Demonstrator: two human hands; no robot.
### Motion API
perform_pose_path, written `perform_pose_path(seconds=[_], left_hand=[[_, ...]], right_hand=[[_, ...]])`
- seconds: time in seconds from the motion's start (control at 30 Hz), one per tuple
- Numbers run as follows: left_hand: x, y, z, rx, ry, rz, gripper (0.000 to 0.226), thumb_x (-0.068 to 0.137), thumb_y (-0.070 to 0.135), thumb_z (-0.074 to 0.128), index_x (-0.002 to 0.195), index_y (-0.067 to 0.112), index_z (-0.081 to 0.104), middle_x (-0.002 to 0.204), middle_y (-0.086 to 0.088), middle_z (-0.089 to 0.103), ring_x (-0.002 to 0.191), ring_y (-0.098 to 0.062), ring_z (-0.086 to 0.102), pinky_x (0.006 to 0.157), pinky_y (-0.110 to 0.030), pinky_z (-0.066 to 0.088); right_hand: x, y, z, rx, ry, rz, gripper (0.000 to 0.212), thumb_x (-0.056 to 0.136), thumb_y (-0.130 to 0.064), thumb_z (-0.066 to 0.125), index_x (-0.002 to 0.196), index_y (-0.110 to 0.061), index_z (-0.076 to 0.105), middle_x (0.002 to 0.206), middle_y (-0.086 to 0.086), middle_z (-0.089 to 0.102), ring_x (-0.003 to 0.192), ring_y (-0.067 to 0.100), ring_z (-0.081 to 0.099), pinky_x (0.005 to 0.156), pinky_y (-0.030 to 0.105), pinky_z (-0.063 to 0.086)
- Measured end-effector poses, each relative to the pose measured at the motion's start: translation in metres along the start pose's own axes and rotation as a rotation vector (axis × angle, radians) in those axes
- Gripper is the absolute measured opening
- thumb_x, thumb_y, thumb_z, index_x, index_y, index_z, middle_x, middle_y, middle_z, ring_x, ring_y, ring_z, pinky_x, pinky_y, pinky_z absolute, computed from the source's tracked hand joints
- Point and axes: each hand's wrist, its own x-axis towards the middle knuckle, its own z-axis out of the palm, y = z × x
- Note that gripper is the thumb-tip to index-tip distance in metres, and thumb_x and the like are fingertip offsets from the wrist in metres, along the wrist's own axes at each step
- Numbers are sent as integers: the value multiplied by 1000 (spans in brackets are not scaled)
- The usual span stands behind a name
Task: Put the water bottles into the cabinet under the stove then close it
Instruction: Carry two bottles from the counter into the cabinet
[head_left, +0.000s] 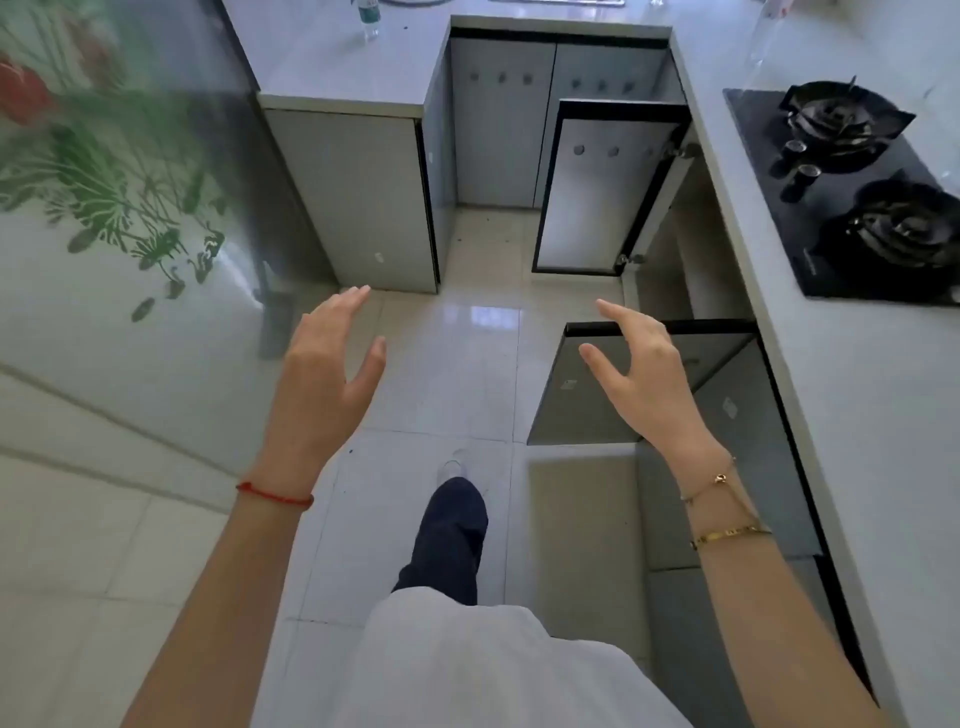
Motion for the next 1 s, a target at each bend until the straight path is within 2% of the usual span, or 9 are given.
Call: perform_pose_path(seconds=[0.3,0.6,0.73,1.0], left_hand=[[174,-78,31,-32,5,6,49,96,27,48,142,13,41,146,-5,47,139,-20,39,113,-50,33],[374,-129,53,-43,-59,64,49,97,26,50,143,14,40,146,-5,47,140,-19,38,115,-50,31],[440,-148,72,-55,-75,52,49,97,23,53,143,15,39,146,-4,47,140,-18,37,115,-50,31],[580,-178,131,-62,-41,-26,48,97,24,53,142,18,40,144,-1,48,137,-15,41,115,-48,32]], right_hand=[[194,-4,52,-13,17,15,52,93,-30,59,140,-13,44,138,3,52,132,15,40,107,19,23],[383,-3,80,5,97,30,51,91,-27,62,138,-12,48,134,4,56,131,20,44,108,24,29],[444,12,88,17,109,61,50,92,-27,62,137,-12,48,134,4,56,131,19,43,110,30,33],[608,69,104,39,76,42,51,92,-29,61,139,-14,47,136,1,54,132,15,42,108,22,27]])
